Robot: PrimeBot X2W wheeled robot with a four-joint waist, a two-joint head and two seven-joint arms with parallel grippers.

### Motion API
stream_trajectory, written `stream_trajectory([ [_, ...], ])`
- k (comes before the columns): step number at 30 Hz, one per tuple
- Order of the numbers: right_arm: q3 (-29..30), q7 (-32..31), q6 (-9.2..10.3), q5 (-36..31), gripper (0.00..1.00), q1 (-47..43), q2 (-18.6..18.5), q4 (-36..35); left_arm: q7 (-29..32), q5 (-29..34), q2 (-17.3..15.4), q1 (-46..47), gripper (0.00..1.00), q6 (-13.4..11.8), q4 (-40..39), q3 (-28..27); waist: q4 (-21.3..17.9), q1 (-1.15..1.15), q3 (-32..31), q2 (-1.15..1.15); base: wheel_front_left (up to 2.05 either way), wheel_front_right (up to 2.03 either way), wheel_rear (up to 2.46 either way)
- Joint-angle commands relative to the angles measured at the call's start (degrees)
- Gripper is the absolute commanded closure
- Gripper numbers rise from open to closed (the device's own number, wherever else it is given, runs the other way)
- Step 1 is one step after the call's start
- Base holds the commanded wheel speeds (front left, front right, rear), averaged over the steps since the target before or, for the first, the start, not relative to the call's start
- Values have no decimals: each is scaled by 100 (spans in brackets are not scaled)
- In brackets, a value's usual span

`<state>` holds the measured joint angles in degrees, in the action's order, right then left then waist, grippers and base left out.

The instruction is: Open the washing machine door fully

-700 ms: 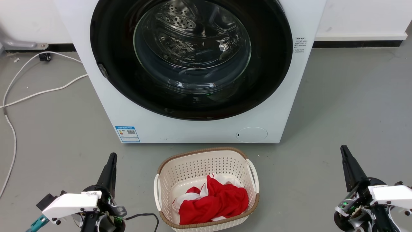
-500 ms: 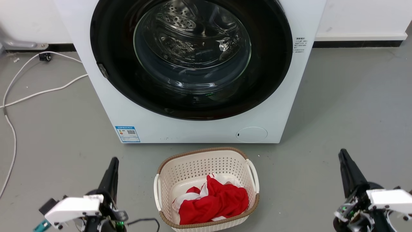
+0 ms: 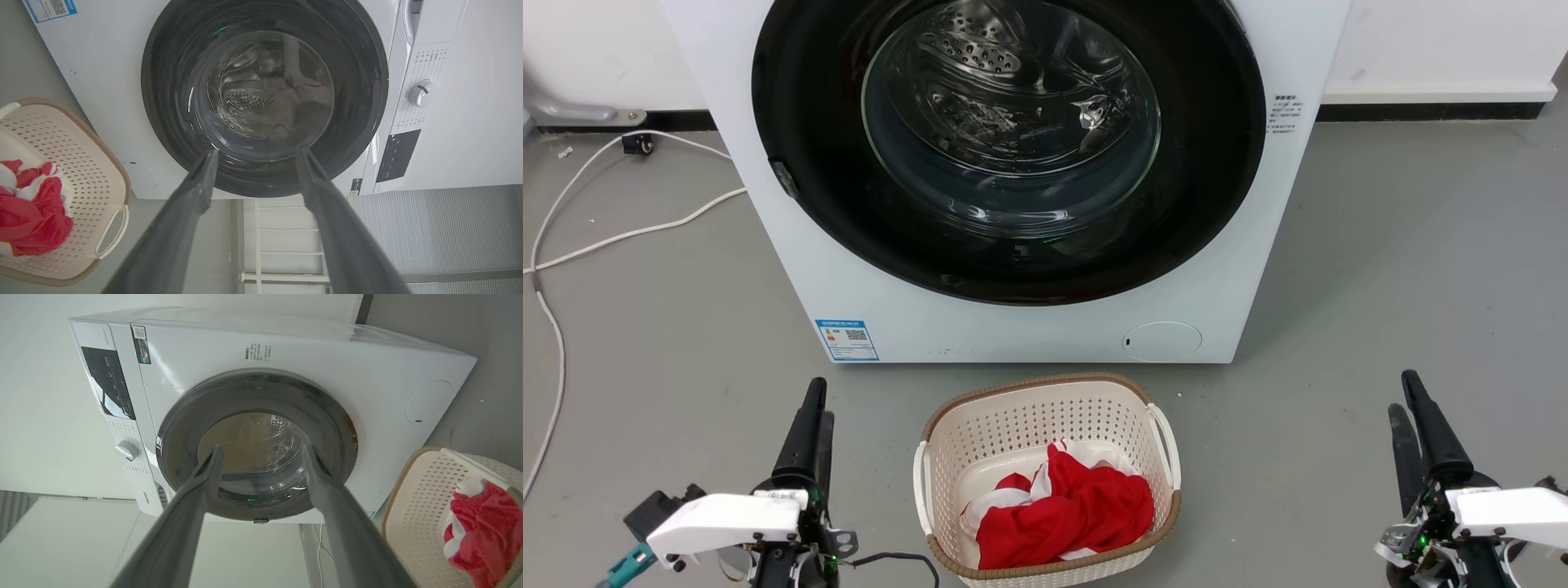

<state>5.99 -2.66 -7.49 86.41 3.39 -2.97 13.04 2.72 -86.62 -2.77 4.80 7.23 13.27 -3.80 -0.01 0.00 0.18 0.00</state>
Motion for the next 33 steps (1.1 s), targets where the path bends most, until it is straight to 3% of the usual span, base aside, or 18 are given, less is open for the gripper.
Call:
stream_trajectory([
  [1, -4, 66, 0, -287, 0, 77, -12, -186, -73, 262, -18, 172, 0, 14, -183, 20, 0, 0, 0, 0, 0, 0, 0],
  [14, -175, 378, 0, -2807, 0, -14, -65, -703, -384, 1996, -16, 244, 0, 18, -586, 135, 15, 0, -21, 0, 0, 0, 0],
  [33, -383, 680, 0, -5055, 0, -158, -12, -943, -788, 4341, -42, 221, 0, -55, -617, 472, -7, 0, -35, 0, 0, 0, 0],
])
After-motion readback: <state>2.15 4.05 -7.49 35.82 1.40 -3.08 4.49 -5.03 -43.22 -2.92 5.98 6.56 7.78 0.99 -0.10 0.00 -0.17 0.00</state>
